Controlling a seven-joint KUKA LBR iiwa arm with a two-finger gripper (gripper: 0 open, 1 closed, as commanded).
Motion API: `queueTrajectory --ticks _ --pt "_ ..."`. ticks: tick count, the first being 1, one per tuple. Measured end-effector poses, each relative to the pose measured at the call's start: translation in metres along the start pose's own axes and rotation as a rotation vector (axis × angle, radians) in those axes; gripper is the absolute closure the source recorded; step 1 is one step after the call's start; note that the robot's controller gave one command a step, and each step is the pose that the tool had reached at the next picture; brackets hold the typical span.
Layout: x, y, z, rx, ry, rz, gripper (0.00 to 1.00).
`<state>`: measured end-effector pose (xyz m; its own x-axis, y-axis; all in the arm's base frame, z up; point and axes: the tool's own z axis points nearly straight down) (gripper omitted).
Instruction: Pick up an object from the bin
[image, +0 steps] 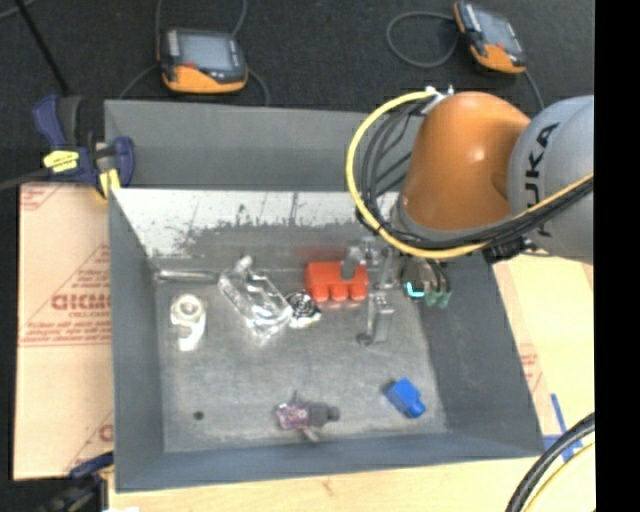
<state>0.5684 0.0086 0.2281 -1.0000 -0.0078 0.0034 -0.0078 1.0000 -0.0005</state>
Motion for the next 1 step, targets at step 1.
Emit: queueTrajectory --ticks 1 --pt "-0.0543 -0.0053 0.1467 0.0 -0.012 -0.129 0.0"
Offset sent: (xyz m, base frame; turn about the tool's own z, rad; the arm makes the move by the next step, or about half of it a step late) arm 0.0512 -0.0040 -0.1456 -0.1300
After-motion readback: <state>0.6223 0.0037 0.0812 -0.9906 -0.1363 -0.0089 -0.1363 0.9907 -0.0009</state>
